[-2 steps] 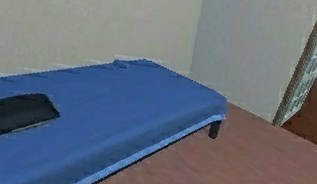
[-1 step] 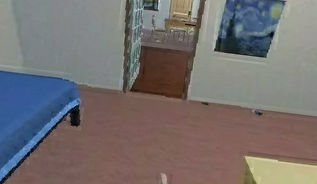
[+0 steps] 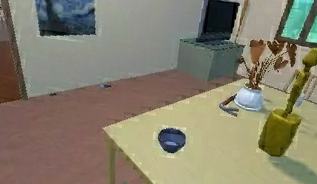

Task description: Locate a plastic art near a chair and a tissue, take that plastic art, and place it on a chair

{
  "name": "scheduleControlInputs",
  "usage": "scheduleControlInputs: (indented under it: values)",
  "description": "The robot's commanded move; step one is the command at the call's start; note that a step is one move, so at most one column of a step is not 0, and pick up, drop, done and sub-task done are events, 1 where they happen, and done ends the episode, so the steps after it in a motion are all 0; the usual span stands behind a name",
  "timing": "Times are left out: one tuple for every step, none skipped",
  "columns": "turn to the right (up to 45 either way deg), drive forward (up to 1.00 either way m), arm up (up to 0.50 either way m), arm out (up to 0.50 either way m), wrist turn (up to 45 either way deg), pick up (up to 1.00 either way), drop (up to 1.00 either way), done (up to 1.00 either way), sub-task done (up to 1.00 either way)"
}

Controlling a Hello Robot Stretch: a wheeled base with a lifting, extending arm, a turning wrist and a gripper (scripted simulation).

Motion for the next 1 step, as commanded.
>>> scheduleControlInputs:
  values:
    - [45.0,0.00,0.00,0.00,0.0,0.00,0.00,0.00,0.00]
